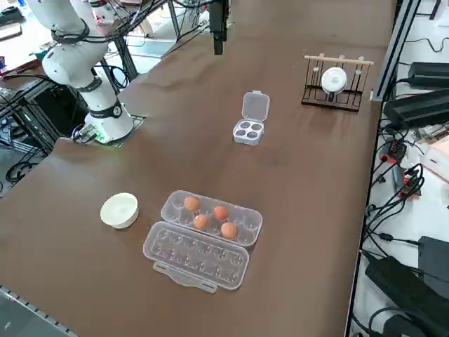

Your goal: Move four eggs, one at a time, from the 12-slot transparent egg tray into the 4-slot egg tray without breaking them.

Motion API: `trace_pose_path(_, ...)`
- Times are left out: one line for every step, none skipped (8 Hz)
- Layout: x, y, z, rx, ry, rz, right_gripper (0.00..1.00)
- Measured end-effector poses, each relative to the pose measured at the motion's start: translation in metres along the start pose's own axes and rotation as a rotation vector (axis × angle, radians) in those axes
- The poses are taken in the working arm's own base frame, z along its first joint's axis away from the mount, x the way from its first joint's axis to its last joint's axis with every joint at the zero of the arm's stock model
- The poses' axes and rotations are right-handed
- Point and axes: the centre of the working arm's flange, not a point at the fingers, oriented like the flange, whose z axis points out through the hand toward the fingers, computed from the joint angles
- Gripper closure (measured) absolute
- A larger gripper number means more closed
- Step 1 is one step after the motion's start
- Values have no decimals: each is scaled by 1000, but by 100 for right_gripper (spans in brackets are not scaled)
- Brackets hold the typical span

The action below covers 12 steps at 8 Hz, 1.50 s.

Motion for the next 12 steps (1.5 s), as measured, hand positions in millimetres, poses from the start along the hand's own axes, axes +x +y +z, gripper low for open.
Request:
trace_pose_path(-4,14,11,9,-20,-96,0)
trace_pose_path(-10,32,23,22,-37,-203,0)
trace_pose_path(-15,49,36,34,-46,-305,0)
trace_pose_path(-19,61,51,45,-52,-392,0)
trace_pose_path(-22,69,69,55,-54,-474,0)
trace_pose_path(-24,75,87,58,-48,-561,0)
trace_pose_path(-26,81,104,49,-32,-663,0)
trace_pose_path(-29,88,120,43,-19,-738,0)
trace_pose_path(-38,101,138,39,-9,-771,0)
trace_pose_path(-48,115,158,29,6,-801,0)
trace_pose_path(-58,125,179,16,16,-843,0)
trace_pose_path(-67,134,197,9,15,-896,0)
